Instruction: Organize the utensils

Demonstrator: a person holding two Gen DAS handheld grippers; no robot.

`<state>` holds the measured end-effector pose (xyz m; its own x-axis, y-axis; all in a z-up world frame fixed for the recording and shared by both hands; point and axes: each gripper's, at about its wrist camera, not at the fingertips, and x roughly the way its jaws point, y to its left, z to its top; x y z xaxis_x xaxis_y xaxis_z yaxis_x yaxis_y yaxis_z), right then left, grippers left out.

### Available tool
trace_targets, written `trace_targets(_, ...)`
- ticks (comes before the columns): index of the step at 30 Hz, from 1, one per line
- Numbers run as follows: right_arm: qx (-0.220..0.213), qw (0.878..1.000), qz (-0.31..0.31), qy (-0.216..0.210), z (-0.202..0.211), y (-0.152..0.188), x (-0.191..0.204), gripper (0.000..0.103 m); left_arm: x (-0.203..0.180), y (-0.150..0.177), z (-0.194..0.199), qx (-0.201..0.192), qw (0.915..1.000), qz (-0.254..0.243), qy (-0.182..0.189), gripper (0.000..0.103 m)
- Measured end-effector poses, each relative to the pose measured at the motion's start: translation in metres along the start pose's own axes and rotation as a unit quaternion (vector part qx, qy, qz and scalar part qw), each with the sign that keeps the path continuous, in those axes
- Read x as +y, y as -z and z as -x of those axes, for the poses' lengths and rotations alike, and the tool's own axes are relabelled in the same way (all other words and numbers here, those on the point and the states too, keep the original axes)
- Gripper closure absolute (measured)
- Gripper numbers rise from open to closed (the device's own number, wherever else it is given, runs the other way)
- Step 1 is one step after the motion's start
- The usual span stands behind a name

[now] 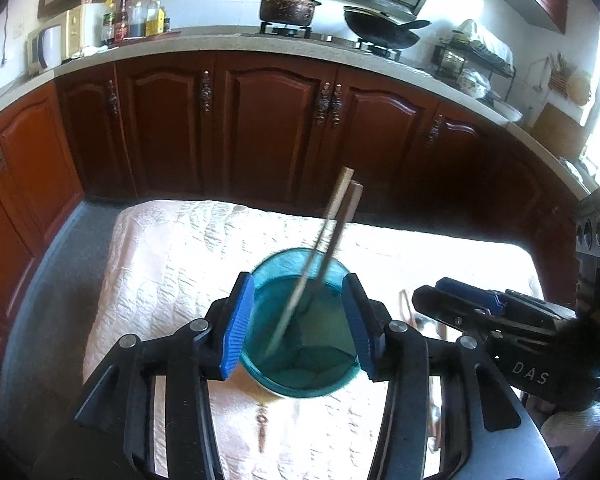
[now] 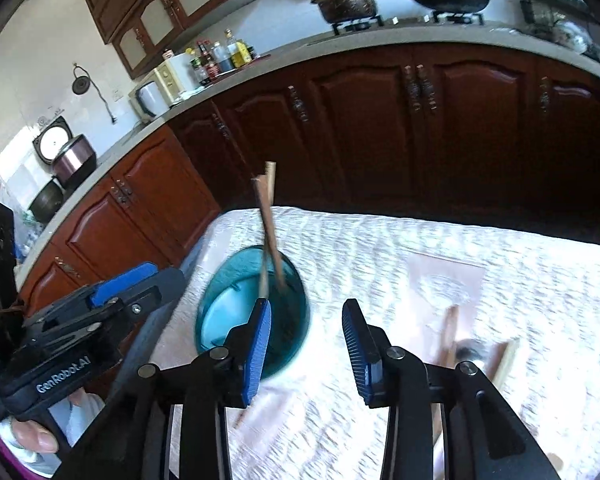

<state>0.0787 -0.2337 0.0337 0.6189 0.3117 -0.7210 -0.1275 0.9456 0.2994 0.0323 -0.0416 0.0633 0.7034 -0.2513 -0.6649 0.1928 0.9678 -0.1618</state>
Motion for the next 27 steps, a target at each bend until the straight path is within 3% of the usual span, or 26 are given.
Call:
trace_targets(11,-0.014,0.997,-0.036,0.069,0.052,0.039,-0.043,0.062,-0.063,0.025,0.006,0.016,0.9980,-0.046,0.042,0.053)
trace_targets(18,-0.025,0.993,-0.057,0.096,0.079,0.057,-0.066,0.060,-0.093,0.037,0.002,0.030,0.9959,-0.063,0.058,0.045)
trace_targets(27,0.001,0.988,-0.101,0.120,0.068,0.081,-0.107,0.059,-0.104,0.049,-0.013,0.059,0.9939,-0.062,0.070,0.037)
